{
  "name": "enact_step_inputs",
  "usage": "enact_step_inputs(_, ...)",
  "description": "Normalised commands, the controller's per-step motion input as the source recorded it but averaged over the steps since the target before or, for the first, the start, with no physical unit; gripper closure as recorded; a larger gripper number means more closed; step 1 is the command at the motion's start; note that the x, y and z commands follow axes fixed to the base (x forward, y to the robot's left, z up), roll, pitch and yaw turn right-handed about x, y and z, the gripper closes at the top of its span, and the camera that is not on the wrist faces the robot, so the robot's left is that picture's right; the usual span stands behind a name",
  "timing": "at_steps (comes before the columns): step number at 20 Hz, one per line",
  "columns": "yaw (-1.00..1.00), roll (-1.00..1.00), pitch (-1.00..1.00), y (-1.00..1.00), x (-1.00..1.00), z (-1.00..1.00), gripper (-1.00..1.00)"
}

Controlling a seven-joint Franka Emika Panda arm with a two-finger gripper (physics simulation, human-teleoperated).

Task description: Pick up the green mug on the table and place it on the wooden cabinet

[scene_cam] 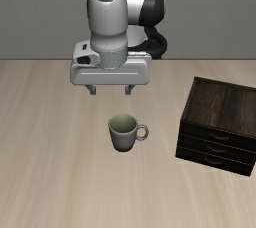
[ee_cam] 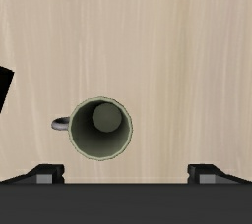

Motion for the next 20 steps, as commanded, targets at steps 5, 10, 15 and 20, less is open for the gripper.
enact_step_inputs(5,0.0,0.0,0.0,0.0,0.0,-1.0,-1.0)
enact_step_inputs(10,0.0,0.0,0.0,0.0,0.0,-1.0,-1.0)
enact_step_inputs(15,0.0,0.0,0.0,0.0,0.0,-0.2,1.0)
enact_step_inputs(20,0.0,0.0,0.0,0.0,0.0,0.0,1.0)
